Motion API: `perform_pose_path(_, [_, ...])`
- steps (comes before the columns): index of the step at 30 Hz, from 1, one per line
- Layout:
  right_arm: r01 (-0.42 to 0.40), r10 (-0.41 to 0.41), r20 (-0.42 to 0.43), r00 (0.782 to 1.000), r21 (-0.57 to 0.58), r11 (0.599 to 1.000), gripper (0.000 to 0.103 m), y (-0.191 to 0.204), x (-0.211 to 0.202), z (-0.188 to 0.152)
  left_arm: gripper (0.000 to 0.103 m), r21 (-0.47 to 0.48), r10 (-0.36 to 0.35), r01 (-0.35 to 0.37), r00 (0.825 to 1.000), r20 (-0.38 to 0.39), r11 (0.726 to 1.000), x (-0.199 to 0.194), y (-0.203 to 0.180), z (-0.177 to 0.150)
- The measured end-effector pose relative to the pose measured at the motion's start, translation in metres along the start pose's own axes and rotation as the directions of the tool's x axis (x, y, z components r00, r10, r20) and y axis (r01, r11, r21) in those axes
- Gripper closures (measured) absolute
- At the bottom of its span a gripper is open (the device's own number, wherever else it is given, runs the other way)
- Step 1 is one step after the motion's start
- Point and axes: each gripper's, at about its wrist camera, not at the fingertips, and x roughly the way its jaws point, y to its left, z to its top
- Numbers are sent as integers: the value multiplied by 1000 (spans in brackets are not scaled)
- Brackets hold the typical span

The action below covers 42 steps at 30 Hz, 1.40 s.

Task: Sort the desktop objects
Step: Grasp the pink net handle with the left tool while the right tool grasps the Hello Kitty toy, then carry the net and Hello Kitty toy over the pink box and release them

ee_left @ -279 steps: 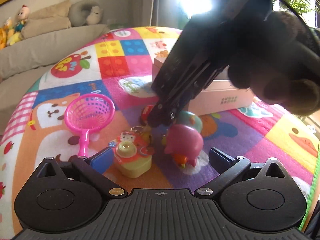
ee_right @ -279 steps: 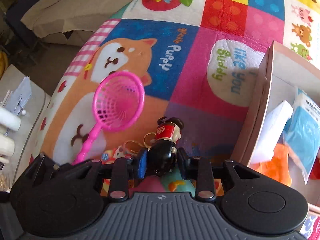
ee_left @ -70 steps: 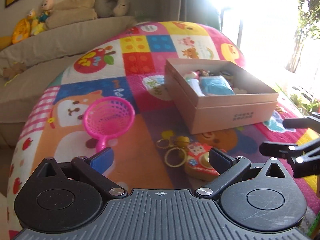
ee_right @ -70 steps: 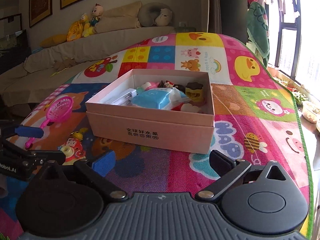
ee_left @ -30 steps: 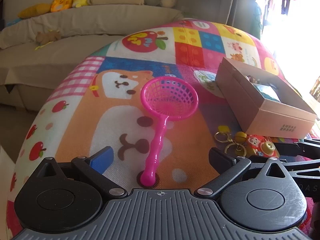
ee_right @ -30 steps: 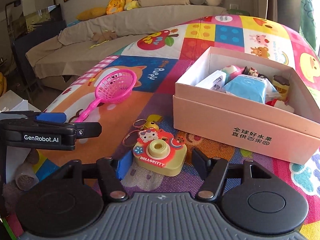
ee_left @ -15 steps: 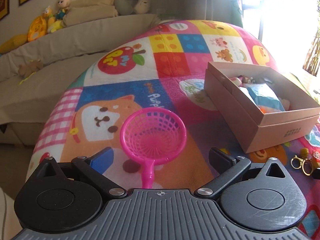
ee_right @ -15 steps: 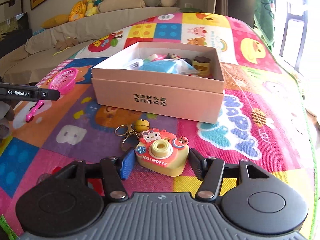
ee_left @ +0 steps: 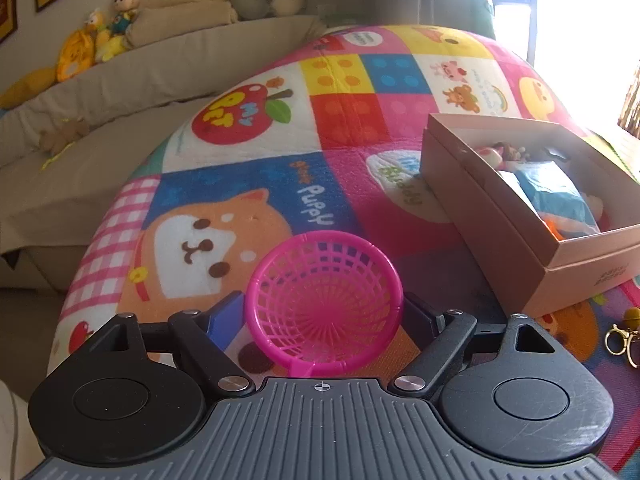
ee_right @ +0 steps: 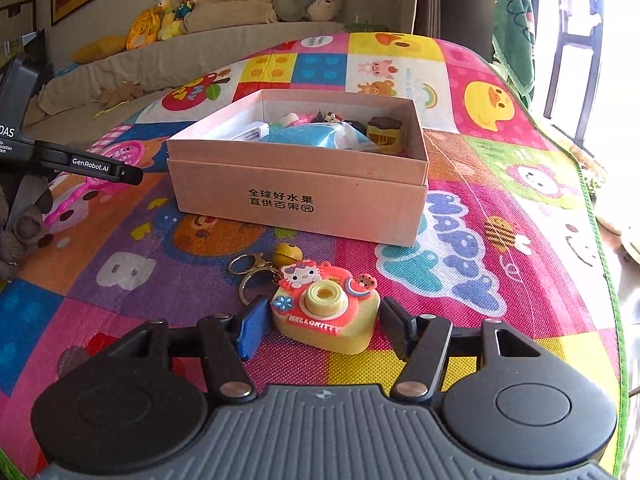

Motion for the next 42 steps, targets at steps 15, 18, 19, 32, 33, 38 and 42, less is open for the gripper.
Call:
perform_pose_path(15, [-60,60,223,973,-7,998,45,-35,-110,69,16,168,-266,230,934,237,958,-137,-58,44])
perform_pose_path(18, [-48,50,319,947,-15,999,45,-48,-137,96,16,223,-287,229,916,280,948,-138,-86,81])
perform_pose_path(19, [-36,39,347,937,-16,999,45,-52,-144,103,16,231,-289,227,915,283,946,-133,-95,92])
perform_pose_path(32, [56,-75,347,935,64,996,45,-110,-97,106,13,8,-361,361,933,-3,933,27,-191,149])
perform_pose_path(33, [55,-77,331,940,76,996,45,-114,-91,104,12,-2,-372,372,928,-22,928,35,-191,149])
perform_pose_path(38, [58,-90,292,952,115,992,46,-124,-67,97,7,5,-376,376,927,-6,927,28,-168,135])
perform_pose_path(42, [38,-73,293,953,125,991,46,-121,-62,97,6,37,-332,330,941,66,943,-5,-135,108])
